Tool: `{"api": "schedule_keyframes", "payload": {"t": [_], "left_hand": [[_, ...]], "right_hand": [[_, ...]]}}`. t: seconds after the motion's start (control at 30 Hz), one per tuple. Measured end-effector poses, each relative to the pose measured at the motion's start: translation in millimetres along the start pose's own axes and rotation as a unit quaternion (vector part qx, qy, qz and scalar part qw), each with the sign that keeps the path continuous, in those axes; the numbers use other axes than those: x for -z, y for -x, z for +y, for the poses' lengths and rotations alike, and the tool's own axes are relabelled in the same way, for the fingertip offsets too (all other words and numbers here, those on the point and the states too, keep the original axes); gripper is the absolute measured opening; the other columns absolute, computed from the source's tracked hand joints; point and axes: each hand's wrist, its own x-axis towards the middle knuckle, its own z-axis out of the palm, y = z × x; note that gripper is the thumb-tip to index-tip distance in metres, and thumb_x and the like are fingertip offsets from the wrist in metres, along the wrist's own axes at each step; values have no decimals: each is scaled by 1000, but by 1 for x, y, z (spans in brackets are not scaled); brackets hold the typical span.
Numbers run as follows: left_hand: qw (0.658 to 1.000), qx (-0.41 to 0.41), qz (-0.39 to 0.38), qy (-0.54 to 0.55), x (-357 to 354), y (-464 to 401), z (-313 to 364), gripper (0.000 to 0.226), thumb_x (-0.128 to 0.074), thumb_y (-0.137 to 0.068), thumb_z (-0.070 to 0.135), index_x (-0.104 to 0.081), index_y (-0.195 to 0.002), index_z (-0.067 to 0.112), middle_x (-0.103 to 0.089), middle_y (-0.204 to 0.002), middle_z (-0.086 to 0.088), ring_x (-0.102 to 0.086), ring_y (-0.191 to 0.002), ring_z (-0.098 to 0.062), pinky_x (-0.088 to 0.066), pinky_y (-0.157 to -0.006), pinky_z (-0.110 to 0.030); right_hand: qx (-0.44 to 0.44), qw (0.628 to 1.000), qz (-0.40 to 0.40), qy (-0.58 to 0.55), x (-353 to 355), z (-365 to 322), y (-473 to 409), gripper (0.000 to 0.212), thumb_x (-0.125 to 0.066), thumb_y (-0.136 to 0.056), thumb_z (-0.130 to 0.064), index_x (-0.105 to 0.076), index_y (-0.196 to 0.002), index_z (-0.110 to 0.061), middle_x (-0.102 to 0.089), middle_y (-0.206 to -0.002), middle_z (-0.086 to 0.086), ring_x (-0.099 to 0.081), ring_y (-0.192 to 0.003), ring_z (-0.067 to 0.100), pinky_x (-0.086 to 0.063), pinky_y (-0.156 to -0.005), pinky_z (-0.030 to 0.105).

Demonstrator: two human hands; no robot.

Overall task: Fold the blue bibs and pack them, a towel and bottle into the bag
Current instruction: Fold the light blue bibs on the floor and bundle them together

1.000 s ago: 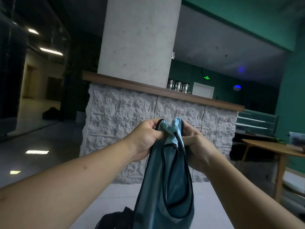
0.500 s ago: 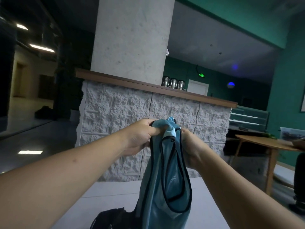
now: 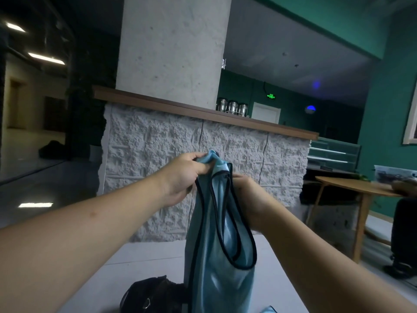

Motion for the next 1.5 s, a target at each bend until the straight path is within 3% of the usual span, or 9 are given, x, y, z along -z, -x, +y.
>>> {"api": "schedule_keyframes", "payload": {"t": [0.2,0.37,0.47,0.63,0.83,0.93,1.1,1.37,1.5], "left_hand": [[994,-58,88,23,10,-9,-2,32,-67,-93,4,-65,-125,5,-77,-104,-11,-74,-99,-27,-57,-92,-39],[995,-58,87,2,12,-15,-9,39,-69,-93,8,-62,-131,6,-77,-108,-12,-74,-100,-27,-57,-88,-39],[995,-61,79,-17,11,-16,-13,24,-67,-95,5,-69,-119,8,-78,-106,-11,-74,-100,-28,-57,-90,-38],[996,-58,63,-30,16,-12,-16,18,-62,-97,2,-73,-100,16,-80,-92,-5,-75,-85,-20,-59,-75,-30],[995,-55,54,-62,29,-14,-22,13,-66,-96,5,-73,-103,14,-79,-95,-2,-75,-86,-15,-56,-71,-23],[992,-62,78,-76,37,-14,-26,10,-68,-96,9,-75,-97,16,-79,-88,-1,-74,-83,-16,-55,-69,-25],[984,-66,148,-76,56,-23,-36,8,-74,-93,18,-76,-99,22,-79,-101,-4,-73,-104,-31,-55,-98,-47],[976,-58,187,-100,54,-28,-45,38,-66,-99,29,-59,-136,23,-73,-115,-5,-73,-102,-29,-59,-93,-50],[979,-39,175,-99,48,-25,-48,13,-60,-103,28,-64,-115,30,-74,-110,-8,-73,-100,-32,-60,-91,-52]], "right_hand": [[200,975,80,60,29,8,13,32,-47,-78,24,-70,-81,2,-69,-75,17,-56,-60,21,-41,-54,29],[7,935,-41,351,22,41,14,48,-36,-72,23,-64,-100,-3,-73,-95,17,-60,-49,23,-38,-40,28],[-40,889,-111,443,11,57,14,39,-42,-73,15,-54,-94,-16,-63,-67,20,-54,-43,21,-41,-42,28],[-58,808,-119,574,1,64,7,13,-62,-79,-4,-56,-90,-10,-63,-72,9,-57,-55,21,-48,-52,32],[-126,707,-125,685,1,75,2,27,-69,-89,-23,-48,-78,-12,-69,-70,13,-58,-53,25,-50,-52,30],[-73,765,-92,633,17,76,2,17,-71,-88,-23,-58,-85,-14,-73,-69,7,-65,-54,20,-55,-51,31],[86,923,28,374,47,64,3,15,-82,-82,-9,-71,-75,-16,-63,-58,-3,-58,-51,12,-47,-50,28],[90,980,105,145,61,50,-1,11,-80,-80,5,-72,-75,-2,-70,-85,12,-69,-74,26,-58,-67,35],[-42,996,29,78,64,50,7,11,-71,-88,3,-76,-97,-1,-73,-99,27,-70,-85,36,-62,-77,42]]}}
